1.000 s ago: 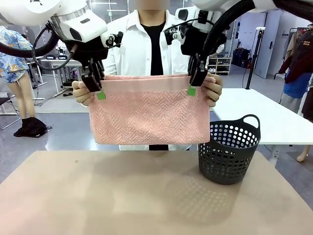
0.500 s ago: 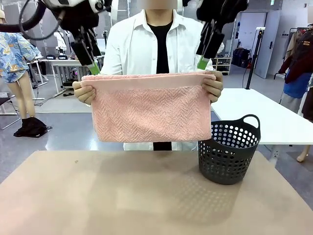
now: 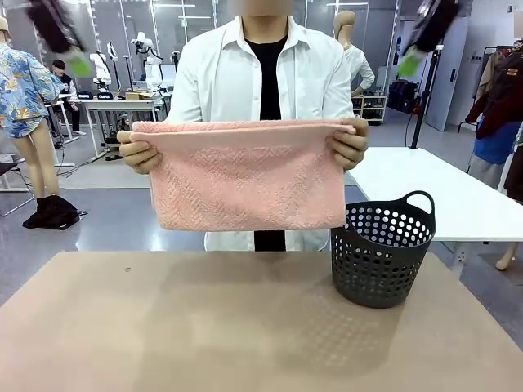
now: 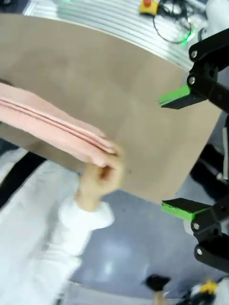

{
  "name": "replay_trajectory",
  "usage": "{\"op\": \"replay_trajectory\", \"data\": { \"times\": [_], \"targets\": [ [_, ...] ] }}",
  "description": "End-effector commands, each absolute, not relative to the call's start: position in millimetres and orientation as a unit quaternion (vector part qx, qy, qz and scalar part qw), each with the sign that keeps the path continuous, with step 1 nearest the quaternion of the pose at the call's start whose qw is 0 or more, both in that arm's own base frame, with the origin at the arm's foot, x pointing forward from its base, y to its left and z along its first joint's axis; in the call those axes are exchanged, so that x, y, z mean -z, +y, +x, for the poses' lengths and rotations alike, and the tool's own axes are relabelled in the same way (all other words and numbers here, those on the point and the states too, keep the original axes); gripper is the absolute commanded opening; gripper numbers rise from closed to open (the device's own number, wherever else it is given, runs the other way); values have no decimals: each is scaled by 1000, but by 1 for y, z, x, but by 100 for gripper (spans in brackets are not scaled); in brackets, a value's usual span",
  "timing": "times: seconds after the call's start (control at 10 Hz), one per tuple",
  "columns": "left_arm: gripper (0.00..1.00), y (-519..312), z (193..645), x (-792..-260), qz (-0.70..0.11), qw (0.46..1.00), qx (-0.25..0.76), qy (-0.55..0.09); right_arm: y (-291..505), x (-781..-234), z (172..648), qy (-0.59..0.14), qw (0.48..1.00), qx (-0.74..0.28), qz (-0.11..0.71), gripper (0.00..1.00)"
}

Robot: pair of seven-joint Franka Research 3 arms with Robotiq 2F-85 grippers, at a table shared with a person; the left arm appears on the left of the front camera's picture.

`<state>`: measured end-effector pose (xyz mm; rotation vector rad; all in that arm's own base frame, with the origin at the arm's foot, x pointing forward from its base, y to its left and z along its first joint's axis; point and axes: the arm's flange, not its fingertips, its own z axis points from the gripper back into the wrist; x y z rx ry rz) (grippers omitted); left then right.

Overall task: Fold the towel.
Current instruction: Release the end of the 100 cm Hotel Towel you were holding.

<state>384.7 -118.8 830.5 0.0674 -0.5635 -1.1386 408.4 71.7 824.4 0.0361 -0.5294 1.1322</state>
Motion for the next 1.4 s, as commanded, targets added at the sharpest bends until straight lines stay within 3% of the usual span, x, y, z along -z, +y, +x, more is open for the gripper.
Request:
{"op": "replay_trajectory", "data": {
  "times": [0.0,0.5,1.3],
  "targets": [
    [95,-63,352,-830,10,851,437,-291,26,-823,381,-297,848,-438,37,89],
    [95,43,293,-820,-1,895,278,-348,-55,-815,323,-354,882,-306,66,89],
    [95,58,289,-830,-6,895,282,-346,-68,-822,318,-344,882,-316,61,89]
  ]
}}
